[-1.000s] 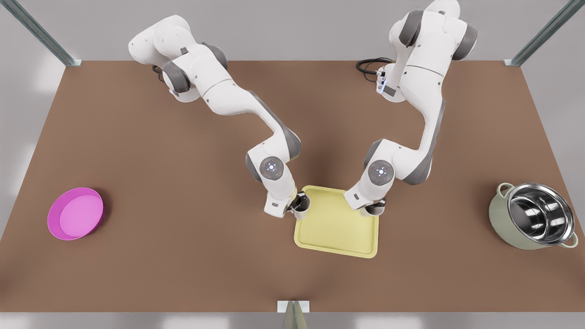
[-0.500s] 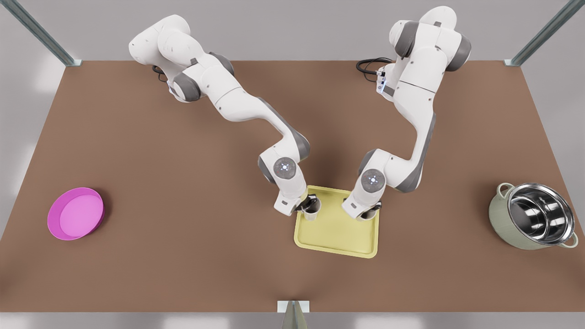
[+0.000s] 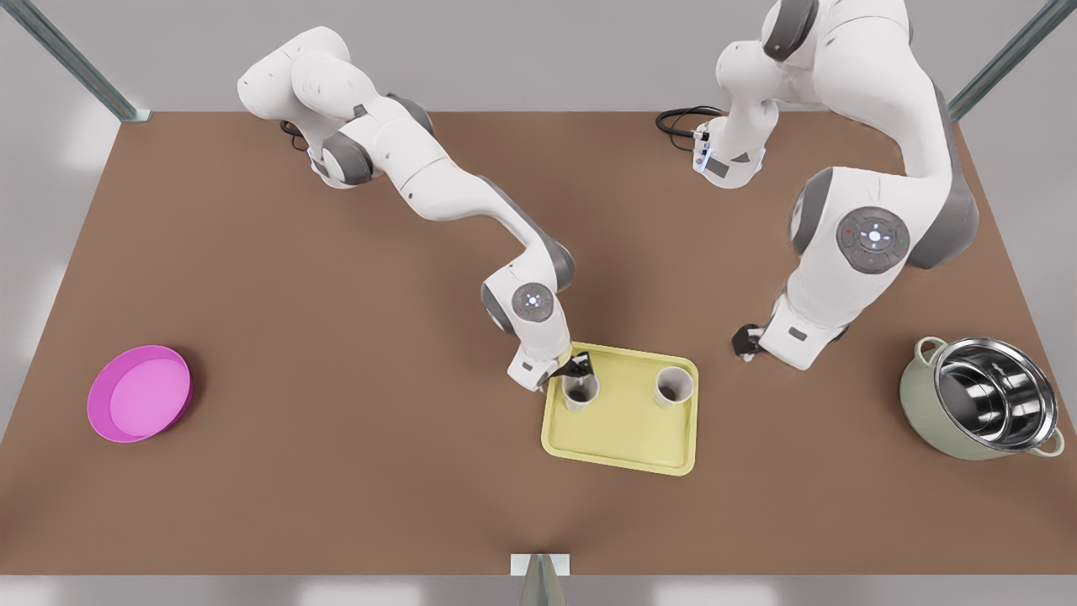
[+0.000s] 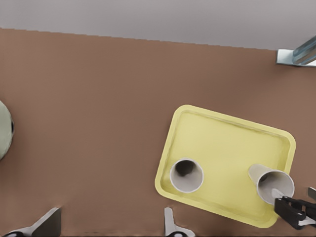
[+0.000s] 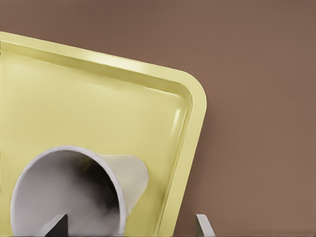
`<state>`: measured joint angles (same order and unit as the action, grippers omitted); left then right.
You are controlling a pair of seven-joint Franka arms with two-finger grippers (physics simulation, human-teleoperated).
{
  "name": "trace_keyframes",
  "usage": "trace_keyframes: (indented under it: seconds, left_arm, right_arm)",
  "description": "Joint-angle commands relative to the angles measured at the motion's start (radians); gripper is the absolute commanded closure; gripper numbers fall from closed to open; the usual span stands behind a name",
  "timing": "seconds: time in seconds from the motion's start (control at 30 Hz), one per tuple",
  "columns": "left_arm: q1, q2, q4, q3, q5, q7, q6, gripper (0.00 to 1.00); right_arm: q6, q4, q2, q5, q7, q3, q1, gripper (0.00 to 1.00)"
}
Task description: Use both arms to respectively pick up the white IKEA cups from the middle-left and middle-right positions, then place the white IKEA cups onto the middle-middle tray, ensuring that the cups remain upright and do not tip over
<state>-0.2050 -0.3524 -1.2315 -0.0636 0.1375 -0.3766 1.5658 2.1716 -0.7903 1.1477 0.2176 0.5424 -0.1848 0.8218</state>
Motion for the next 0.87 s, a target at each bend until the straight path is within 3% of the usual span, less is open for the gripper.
trace_keyframes:
  seconds: [0.0, 0.13, 0.23, 0.27, 0.33, 0.37, 0.47, 0.5, 0.53, 0.57, 0.6, 0.67, 0.83]
  left_arm:
    - [0.001, 0.043, -0.042, -0.002, 0.027, 0.452, -0.231, 0.0]
    - [0.042, 0.01, -0.033, -0.002, -0.01, 0.415, -0.262, 0.0]
    - [0.059, 0.01, -0.039, -0.004, -0.035, 0.412, -0.296, 0.0]
    - [0.061, 0.01, -0.039, -0.004, -0.035, 0.415, -0.279, 0.0]
    - [0.062, 0.015, -0.039, -0.015, -0.045, 0.416, -0.294, 0.0]
    - [0.062, 0.018, -0.039, -0.015, -0.047, 0.416, -0.299, 0.0]
    - [0.065, 0.02, -0.04, -0.015, -0.047, 0.416, -0.3, 0.0]
    - [0.067, 0.018, -0.042, -0.015, -0.047, 0.418, -0.3, 0.0]
    - [0.07, 0.02, -0.04, -0.018, -0.068, 0.418, -0.322, 0.0]
    - [0.072, 0.026, -0.039, -0.018, -0.072, 0.418, -0.325, 0.0]
    - [0.075, 0.029, -0.037, -0.018, -0.073, 0.418, -0.328, 0.0]
    - [0.073, 0.038, -0.039, -0.019, -0.073, 0.418, -0.339, 0.0]
    - [0.085, 0.036, -0.04, -0.019, -0.087, 0.42, -0.362, 0.0]
  right_arm:
    - [-0.006, -0.001, -0.01, 0.014, 0.045, 0.001, 0.0, 0.0]
    - [-0.067, -0.001, -0.049, 0.012, 0.036, 0.005, -0.006, 0.0]
    - [-0.325, -0.245, -0.289, 0.016, -0.242, 0.007, -0.075, 0.0]
    - [-0.47, -0.253, -0.329, 0.014, -0.249, -0.007, -0.119, 0.0]
    - [-0.638, -0.251, -0.353, -0.04, -0.481, -0.153, -0.219, 0.0]
    - [-0.639, -0.25, -0.365, -0.063, -0.683, -0.179, -0.289, 0.0]
    - [-0.731, -0.254, -0.574, -0.081, -0.786, -0.183, -0.389, 0.0]
    - [-0.802, -0.283, -0.658, -0.118, -0.782, -0.174, -0.409, 0.0]
    - [-0.793, -0.401, -0.804, -0.187, -0.777, -0.083, -0.473, 0.0]
    - [-0.793, -0.481, -0.917, -0.242, -0.658, 0.082, -0.579, 0.0]
    - [-0.79, -0.549, -0.993, -0.254, -0.547, 0.146, -0.633, 0.0]
    - [-0.773, -0.63, -1.062, -0.253, -0.527, 0.146, -0.659, 0.0]
    - [-0.765, -0.65, -1.079, -0.251, -0.533, 0.146, -0.67, 0.0]
